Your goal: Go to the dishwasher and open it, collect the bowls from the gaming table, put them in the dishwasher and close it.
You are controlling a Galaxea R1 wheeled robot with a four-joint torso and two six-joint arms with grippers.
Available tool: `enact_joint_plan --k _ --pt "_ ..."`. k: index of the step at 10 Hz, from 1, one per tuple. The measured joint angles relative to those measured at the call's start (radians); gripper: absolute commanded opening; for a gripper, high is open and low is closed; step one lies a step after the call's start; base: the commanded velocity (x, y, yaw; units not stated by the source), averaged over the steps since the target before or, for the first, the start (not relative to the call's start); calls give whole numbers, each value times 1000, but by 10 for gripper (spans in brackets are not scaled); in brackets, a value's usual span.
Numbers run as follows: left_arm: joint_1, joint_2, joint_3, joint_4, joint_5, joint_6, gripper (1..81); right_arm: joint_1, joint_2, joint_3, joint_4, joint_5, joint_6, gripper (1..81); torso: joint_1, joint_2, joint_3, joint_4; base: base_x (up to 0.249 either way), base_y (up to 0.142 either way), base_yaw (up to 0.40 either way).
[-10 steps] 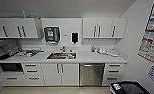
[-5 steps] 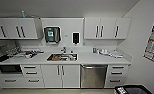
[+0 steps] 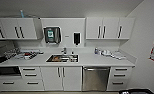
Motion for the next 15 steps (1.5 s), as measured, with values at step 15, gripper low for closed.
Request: enact_joint_plan --k 15 --pt "13 2 0 0 6 0 811 -14 0 0 0 -7 1 811 -1 0 0 0 149 0 0"
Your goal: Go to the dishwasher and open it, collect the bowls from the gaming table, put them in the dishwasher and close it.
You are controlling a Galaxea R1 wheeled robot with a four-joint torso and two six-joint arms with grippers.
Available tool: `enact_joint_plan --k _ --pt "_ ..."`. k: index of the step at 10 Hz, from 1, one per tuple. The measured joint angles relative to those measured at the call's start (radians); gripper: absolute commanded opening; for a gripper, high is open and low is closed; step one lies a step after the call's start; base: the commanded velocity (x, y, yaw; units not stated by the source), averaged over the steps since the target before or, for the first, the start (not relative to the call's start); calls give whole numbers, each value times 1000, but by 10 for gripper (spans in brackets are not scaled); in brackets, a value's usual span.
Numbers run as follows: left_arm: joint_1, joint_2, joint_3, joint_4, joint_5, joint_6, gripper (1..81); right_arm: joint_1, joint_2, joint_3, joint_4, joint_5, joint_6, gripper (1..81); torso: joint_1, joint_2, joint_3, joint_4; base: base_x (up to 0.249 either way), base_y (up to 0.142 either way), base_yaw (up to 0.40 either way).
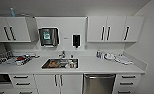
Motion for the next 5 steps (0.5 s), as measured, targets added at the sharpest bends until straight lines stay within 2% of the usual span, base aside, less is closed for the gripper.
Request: enact_joint_plan --k 2,5 --pt "-24 0 0 0 -18 0 811 19 0 0 1 17 0 811 0 0 0 0 149 0 0" --pt "-10 0 0 0 -10 0 811 6 -1 0 1 8 0 811 0 0 0 0 149 0 0"
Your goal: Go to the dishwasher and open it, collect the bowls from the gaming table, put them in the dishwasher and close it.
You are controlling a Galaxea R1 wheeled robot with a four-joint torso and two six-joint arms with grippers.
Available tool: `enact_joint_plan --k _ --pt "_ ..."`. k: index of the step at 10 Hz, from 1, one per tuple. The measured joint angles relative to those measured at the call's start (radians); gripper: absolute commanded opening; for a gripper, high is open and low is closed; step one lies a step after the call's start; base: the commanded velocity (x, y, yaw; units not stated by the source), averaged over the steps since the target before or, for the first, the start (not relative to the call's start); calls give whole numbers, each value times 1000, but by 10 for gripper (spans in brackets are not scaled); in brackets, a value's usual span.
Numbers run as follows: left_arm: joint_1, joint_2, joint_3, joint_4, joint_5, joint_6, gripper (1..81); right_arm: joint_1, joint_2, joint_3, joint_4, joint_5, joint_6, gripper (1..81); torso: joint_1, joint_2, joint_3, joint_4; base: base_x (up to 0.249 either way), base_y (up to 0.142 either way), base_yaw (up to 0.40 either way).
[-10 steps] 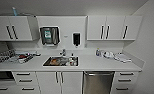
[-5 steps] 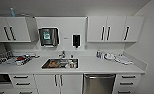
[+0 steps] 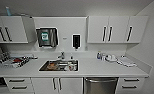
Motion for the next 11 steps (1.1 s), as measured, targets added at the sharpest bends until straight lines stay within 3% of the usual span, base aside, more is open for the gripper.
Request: enact_joint_plan --k 11 --pt "0 -2 0 0 0 0 811 2 0 0 0 -1 0 811 0 0 0 0 147 0 0"
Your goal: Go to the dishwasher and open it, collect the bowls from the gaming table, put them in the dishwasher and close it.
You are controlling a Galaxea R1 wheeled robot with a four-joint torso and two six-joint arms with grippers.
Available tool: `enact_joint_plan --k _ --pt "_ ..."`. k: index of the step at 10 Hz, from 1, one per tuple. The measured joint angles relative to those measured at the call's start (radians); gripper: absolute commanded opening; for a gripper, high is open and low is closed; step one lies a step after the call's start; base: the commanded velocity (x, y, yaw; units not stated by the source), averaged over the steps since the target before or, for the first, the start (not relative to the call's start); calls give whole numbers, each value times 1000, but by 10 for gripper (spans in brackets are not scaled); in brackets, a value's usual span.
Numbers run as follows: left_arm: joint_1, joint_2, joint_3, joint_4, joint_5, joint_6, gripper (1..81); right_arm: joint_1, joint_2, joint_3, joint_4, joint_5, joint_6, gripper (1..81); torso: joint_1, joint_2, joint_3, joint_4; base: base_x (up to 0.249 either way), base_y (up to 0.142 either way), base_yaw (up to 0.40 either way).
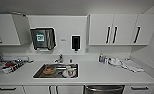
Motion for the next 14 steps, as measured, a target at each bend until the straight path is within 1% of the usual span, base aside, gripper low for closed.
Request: enact_joint_plan --k 6,11,12,14 --pt "-2 0 0 0 0 0 811 3 -15 0 1 0 0 811 0 0 0 0 120 0 0" --pt "-4 0 0 0 7 0 811 -3 -20 3 3 3 0 811 0 0 0 0 0 0 0" --pt "-3 0 1 0 7 0 811 -4 -26 14 3 5 0 811 0 0 0 0 0 0 0" --pt "-1 -6 20 0 8 -1 811 -6 -61 77 3 11 0 811 0 0 0 0 0 0 0"
